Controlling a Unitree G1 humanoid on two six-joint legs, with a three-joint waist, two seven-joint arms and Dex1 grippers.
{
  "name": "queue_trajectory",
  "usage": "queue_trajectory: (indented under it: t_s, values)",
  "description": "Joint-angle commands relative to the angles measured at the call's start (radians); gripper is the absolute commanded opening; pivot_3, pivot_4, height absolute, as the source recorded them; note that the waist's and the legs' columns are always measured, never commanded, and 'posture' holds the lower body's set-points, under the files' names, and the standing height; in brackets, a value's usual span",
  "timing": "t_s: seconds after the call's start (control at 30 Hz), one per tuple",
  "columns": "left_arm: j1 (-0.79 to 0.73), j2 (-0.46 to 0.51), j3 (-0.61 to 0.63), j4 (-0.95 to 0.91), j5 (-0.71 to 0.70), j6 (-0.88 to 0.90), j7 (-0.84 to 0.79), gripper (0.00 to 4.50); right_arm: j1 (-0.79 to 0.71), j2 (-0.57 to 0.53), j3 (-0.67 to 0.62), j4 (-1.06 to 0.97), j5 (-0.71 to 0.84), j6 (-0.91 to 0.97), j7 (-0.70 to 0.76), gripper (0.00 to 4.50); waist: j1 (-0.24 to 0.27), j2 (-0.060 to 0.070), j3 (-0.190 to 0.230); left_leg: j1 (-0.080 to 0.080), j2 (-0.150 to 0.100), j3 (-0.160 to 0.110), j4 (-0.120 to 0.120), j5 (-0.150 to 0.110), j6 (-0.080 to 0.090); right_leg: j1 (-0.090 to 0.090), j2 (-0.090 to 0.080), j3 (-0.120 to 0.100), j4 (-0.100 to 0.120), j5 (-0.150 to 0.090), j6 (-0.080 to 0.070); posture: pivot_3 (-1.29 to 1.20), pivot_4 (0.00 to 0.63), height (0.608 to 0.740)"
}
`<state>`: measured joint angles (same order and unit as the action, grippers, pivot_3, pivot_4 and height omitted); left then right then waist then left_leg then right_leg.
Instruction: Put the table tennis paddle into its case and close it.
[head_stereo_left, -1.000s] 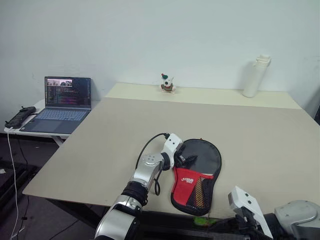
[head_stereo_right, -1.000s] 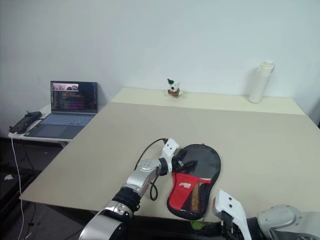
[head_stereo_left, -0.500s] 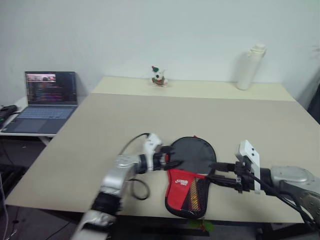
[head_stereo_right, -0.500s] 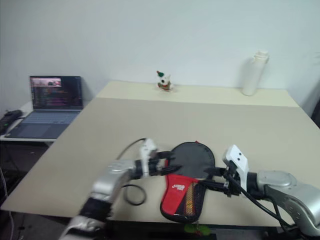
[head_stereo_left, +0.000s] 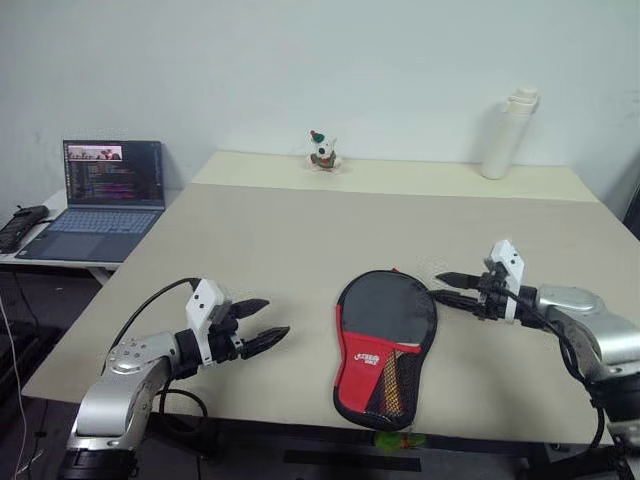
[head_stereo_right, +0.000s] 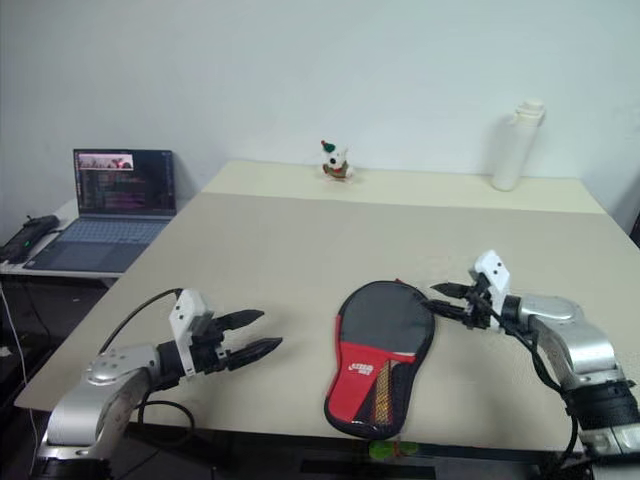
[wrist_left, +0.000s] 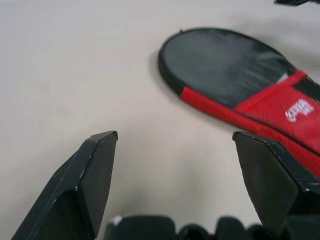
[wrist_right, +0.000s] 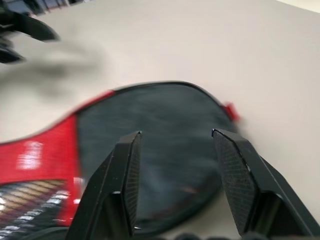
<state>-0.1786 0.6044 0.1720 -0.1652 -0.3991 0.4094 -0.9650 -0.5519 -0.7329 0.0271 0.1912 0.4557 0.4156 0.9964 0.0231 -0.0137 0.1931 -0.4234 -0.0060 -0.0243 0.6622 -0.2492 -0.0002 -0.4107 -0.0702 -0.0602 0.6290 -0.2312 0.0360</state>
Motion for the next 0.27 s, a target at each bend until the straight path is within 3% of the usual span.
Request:
queue_trajectory:
  t_s: [0.03,0.27]
  values:
    - [-0.023,-0.013,-0.028,-0.032,-0.002,-0.050,0.008,4.03,-0.039,0.007,-0.010,0.037,-0.045,-0.057,0.016,2.40,-0.001,0.000,0.000,0.000,0.000,0.000,0.000,0.000,0.000,0.000,0.000,0.000,0.000,0.000,0.000,0.00,0.150,0.740]
    - [-0.100,-0.047,-0.063,0.058,0.012,-0.088,0.039,4.03,-0.019,0.007,-0.045,0.003,-0.055,0.004,-0.023,2.40,0.000,0.000,0.000,0.000,0.000,0.000,0.000,0.000,0.000,0.000,0.000,-0.001,0.001,0.000,0.000,0.00,0.150,0.740]
